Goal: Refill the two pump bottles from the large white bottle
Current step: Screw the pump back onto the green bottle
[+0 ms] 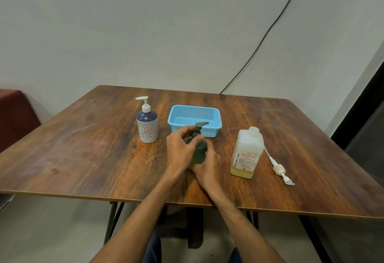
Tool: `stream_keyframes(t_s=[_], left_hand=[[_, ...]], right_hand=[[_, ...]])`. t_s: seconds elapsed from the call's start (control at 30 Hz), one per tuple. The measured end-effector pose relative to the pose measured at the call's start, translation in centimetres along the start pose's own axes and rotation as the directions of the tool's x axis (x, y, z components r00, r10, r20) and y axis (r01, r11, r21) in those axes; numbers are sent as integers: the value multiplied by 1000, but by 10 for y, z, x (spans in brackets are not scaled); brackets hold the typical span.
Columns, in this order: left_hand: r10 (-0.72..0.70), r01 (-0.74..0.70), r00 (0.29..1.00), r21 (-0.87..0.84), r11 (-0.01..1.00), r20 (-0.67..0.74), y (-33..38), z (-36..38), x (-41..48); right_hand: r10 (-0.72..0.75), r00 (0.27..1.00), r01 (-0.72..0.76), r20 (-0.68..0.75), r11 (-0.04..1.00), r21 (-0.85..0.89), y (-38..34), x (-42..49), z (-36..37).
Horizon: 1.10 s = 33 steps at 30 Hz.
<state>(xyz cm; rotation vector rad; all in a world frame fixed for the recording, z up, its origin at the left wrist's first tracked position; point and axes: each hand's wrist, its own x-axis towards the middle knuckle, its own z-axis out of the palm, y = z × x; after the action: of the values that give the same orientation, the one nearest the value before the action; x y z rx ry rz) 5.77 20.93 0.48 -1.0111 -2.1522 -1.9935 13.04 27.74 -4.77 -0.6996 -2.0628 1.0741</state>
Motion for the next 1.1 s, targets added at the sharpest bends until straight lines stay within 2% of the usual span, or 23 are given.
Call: stream_keyframes(t_s=[0.07, 0.17, 0.23, 0.33, 0.43, 0.5, 0.67, 0.73, 0.97, 1.1], left_hand=[[-30, 35, 991, -34, 999, 134, -4, -8, 7], [-75, 138, 959, -220, 966, 274, -5, -20, 11], [-99, 161, 971, -292, 943, 216, -5, -20, 8], [-80, 85, 996, -160, 983, 36, -4, -8, 0], [-43, 40, 998, -64, 997, -42, -1, 4, -4], [-51, 49, 998, -69, 996, -38, -2, 5, 0], [-46, 67, 974, -89, 994, 223, -8, -16, 15], [-41, 72, 966, -114, 991, 256, -8, -18, 15], [23, -25, 998, -36, 999, -62, -2, 7, -7], [31, -32, 999, -49, 998, -20, -3, 2, 0]], right_hand=[[2, 1000, -2, 10, 1000, 15, 2, 0, -1], [10, 1000, -11, 26, 1000, 27, 2, 1, -2], [20, 999, -20, 29, 1000, 20, 2, 1, -1], [10, 1000, -10, 11, 1000, -4, 1, 1, 0], [4, 1000, -4, 11, 1000, -2, 2, 2, -1], [6, 1000, -7, 15, 1000, 8, 1, 2, -1], [21, 999, -22, 40, 999, 26, 1, 2, -4], [23, 999, -25, 41, 999, 26, 2, 2, -5], [-1, 1000, 1, -1, 1000, -10, 2, 2, -1], [-7, 1000, 7, 8, 1000, -4, 3, 2, -3]])
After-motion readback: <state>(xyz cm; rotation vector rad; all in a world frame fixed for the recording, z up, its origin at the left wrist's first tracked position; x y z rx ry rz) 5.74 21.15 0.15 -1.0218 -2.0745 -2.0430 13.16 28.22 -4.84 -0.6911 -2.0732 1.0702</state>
